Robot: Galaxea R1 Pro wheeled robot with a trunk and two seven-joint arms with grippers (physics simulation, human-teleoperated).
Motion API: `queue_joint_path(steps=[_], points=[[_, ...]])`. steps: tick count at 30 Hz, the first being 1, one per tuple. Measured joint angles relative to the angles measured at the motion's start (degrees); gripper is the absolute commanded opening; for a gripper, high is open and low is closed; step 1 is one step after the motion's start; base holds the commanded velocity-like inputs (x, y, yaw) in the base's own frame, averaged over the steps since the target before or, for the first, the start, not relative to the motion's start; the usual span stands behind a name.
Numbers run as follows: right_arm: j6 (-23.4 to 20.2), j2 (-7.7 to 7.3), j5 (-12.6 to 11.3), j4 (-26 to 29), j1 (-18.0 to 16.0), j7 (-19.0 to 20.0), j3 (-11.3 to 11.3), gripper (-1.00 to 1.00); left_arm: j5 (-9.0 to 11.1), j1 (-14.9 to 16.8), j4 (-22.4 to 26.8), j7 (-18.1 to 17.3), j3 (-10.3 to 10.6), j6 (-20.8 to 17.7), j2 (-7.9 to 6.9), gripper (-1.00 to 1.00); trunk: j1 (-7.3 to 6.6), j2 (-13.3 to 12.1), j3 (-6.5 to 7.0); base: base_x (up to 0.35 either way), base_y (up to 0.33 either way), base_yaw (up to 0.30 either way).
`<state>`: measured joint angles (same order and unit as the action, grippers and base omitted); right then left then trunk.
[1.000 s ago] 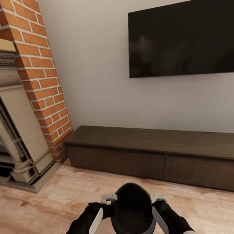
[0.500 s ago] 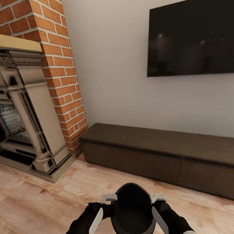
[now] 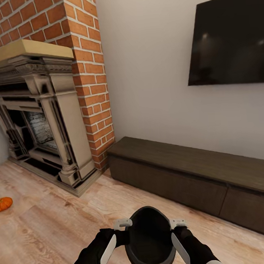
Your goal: Place each of the two pumpkins and all three candles from the living room inside a cabinet in the living room (use any cabinet), then make sure every cabinet is closed, and position the cauldron so it is next to a table in the living room.
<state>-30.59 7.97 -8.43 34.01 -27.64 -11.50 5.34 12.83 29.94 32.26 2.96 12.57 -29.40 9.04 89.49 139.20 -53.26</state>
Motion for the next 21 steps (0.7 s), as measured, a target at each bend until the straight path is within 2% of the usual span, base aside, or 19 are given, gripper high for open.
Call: queue_joint_path(steps=[21], points=[[-0.15, 0.06, 0.28, 0.13, 0.00, -0.01, -0.06, -1.00, 0.07, 0.00, 0.03, 0.00, -0.01, -0.01, -0.02, -1.00, 0.00, 0.00, 0.00, 0.000, 0.000, 0.290]])
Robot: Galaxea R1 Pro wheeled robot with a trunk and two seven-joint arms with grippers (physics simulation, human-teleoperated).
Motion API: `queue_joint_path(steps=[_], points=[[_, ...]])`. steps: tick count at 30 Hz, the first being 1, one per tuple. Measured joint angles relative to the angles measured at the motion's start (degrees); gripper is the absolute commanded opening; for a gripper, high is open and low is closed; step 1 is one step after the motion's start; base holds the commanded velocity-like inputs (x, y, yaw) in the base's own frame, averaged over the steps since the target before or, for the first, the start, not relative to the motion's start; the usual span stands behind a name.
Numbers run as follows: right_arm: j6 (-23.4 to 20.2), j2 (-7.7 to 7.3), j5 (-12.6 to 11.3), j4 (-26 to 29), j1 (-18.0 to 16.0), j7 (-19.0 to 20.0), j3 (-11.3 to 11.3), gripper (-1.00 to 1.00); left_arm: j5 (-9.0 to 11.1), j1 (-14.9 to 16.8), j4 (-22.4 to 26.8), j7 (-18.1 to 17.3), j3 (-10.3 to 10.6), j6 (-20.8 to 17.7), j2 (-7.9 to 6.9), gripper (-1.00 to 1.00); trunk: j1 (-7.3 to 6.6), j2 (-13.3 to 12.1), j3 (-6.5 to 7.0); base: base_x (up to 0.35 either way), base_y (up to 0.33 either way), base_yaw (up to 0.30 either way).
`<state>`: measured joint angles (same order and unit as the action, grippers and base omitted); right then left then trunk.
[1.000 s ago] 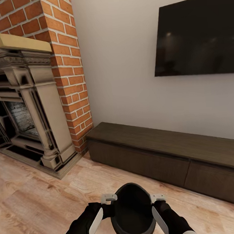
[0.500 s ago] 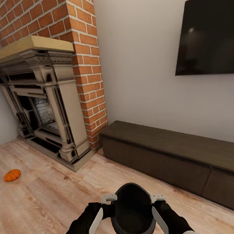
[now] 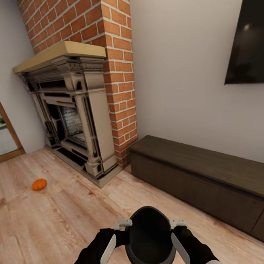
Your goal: Place each of the two pumpkins and all three candles from the living room inside a cabinet in the living room (use any cabinet), then make sure every cabinet is closed, and position the cauldron so it is next to a table in the living room.
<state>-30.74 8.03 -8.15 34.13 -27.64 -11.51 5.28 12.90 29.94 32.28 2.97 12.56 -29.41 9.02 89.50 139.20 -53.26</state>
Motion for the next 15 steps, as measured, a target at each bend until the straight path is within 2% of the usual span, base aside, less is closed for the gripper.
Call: queue_joint_path(steps=[15], points=[[-0.06, 0.00, -0.09, 0.06, 0.00, -0.09, 0.04, -1.00, 0.07, 0.01, 0.00, 0.03, 0.03, 0.00, 0.00, -1.00, 0.00, 0.00, 0.00, 0.000, 0.000, 0.290]])
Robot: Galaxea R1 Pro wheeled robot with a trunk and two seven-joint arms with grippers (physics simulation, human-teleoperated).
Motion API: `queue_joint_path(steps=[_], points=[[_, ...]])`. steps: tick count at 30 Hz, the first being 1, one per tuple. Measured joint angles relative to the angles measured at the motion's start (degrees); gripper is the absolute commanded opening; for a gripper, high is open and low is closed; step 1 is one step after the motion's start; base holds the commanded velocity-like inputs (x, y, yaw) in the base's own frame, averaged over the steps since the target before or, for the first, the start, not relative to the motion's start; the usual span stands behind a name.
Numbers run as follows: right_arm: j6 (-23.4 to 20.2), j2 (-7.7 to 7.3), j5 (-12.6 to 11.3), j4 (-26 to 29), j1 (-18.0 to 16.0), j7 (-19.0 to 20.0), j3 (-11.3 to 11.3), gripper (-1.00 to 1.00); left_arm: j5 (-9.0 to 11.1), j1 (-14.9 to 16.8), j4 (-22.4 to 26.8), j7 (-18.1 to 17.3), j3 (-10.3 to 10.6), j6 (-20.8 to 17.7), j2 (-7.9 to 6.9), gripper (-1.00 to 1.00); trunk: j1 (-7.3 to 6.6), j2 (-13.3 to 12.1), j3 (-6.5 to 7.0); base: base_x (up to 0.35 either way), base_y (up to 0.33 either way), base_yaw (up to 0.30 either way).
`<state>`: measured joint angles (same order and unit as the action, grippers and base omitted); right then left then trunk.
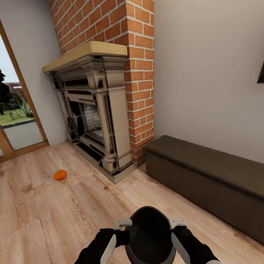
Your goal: Place each of the two pumpkins and all three candles from the living room inside a cabinet in the living room (use any cabinet), then make sure every cabinet is closed, and position the cauldron so it is next to a table in the living room.
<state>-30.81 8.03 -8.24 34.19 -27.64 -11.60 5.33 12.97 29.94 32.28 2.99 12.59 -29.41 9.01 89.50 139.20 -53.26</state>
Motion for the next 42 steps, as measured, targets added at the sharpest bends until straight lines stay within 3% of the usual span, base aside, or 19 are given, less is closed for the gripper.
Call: queue_joint_path(steps=[42], points=[[0.08, 0.00, 0.00, -0.08, 0.00, 0.03, 0.00, -1.00, -0.07, -0.01, 0.00, -0.02, -0.02, 0.00, 0.00, -1.00, 0.00, 0.00, 0.00, 0.000, 0.000, 0.290]])
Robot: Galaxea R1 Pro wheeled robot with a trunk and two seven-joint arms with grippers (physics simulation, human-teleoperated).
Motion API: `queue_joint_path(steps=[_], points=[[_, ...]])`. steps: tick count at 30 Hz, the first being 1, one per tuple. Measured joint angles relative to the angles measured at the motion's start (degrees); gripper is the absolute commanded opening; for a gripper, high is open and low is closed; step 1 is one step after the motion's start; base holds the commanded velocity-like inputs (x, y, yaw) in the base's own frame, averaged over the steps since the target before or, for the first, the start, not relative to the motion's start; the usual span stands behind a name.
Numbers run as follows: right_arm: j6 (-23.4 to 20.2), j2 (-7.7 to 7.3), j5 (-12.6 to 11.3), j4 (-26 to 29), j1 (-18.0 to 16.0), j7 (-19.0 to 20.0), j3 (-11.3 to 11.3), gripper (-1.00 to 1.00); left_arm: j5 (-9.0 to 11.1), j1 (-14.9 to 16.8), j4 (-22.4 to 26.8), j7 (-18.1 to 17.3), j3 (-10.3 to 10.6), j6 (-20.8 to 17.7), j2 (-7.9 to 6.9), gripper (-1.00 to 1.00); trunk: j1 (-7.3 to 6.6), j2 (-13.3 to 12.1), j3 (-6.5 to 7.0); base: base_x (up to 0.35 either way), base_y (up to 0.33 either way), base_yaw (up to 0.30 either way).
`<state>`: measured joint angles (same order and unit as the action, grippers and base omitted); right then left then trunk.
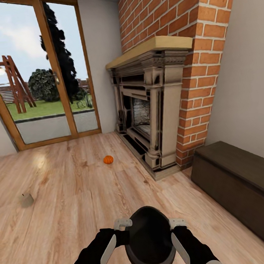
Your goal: Place each of the two pumpkins and all three candles from the living room inside a cabinet in the living room (use any cabinet), then make sure every cabinet is closed, and position the cauldron so it is next to a table in the living room.
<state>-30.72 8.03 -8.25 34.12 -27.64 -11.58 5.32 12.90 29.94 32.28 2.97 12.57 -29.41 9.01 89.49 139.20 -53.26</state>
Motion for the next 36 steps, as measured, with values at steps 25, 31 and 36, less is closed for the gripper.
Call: queue_joint_path(steps=[25, 31, 36], points=[[-0.21, 0.00, 0.19, 0.13, 0.00, 0.06, -0.05, -1.00, 0.15, -0.01, -0.01, 0.03, 0.02, 0.00, 0.00, -1.00, 0.00, 0.00, 0.00, 0.000, 0.000, 0.290], [-0.21, 0.00, 0.19, 0.12, 0.00, 0.06, -0.05, -1.00, 0.18, -0.01, -0.01, 0.06, 0.03, 0.00, 0.00, -1.00, 0.00, 0.00, 0.00, 0.000, 0.000, 0.290], [-0.08, -0.01, 0.27, 0.06, 0.01, 0.16, -0.11, -1.00, 0.11, 0.00, -0.01, 0.05, 0.03, 0.02, 0.01, -1.00, 0.00, 0.00, 0.00, 0.000, 0.000, 0.189]])
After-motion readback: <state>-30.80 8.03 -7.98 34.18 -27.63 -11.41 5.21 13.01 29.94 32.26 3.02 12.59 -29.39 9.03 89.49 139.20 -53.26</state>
